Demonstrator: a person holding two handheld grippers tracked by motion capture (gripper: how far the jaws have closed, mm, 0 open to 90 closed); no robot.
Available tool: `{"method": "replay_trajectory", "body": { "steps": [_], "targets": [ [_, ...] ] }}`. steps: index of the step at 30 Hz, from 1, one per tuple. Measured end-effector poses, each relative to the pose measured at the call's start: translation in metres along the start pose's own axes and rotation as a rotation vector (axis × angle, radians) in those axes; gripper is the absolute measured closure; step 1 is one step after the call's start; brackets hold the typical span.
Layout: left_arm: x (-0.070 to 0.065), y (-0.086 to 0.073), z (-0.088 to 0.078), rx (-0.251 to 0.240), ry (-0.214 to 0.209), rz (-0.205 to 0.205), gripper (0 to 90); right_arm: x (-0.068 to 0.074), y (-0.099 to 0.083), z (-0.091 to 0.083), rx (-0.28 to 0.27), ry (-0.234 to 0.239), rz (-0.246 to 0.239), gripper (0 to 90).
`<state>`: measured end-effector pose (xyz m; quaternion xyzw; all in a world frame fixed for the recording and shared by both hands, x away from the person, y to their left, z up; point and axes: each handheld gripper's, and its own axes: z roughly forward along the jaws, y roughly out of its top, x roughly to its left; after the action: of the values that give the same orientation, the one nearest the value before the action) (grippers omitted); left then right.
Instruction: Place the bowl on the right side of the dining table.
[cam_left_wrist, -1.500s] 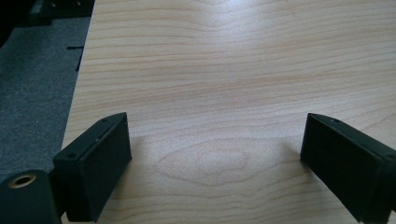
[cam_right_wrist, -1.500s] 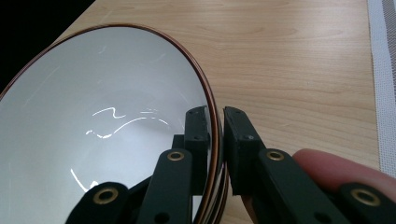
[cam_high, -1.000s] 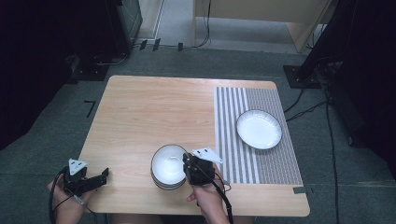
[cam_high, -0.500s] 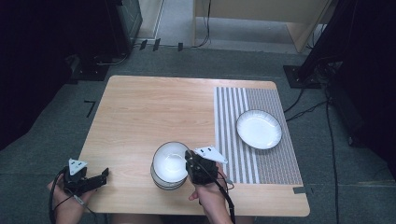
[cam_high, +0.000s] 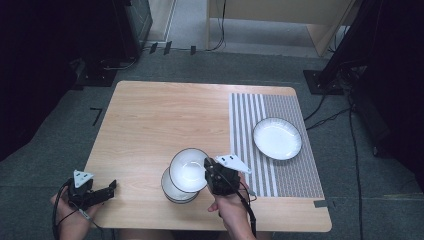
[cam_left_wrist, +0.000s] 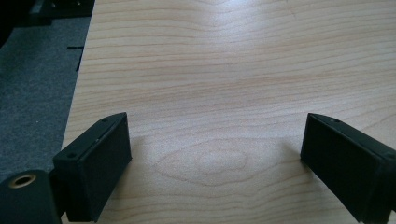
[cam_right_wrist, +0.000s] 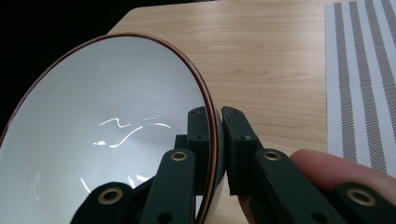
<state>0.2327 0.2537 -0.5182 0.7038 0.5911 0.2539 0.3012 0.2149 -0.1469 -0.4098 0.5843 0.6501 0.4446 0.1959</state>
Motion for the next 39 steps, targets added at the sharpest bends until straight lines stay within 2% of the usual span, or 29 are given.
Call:
{"method": "replay_trajectory", "body": {
  "steps": [21, 39],
  "targets": [
    [0.000, 0.000, 0.000, 0.000, 0.000, 0.001, 8.1, -0.027, 0.009, -0.009, -0.023, -0.029, 0.021, 83.4],
    [0.000, 0.000, 0.000, 0.000, 0.000, 0.000, 8.1, -0.052, 0.009, -0.009, -0.027, -0.046, 0.043, 83.4]
  ]
}}
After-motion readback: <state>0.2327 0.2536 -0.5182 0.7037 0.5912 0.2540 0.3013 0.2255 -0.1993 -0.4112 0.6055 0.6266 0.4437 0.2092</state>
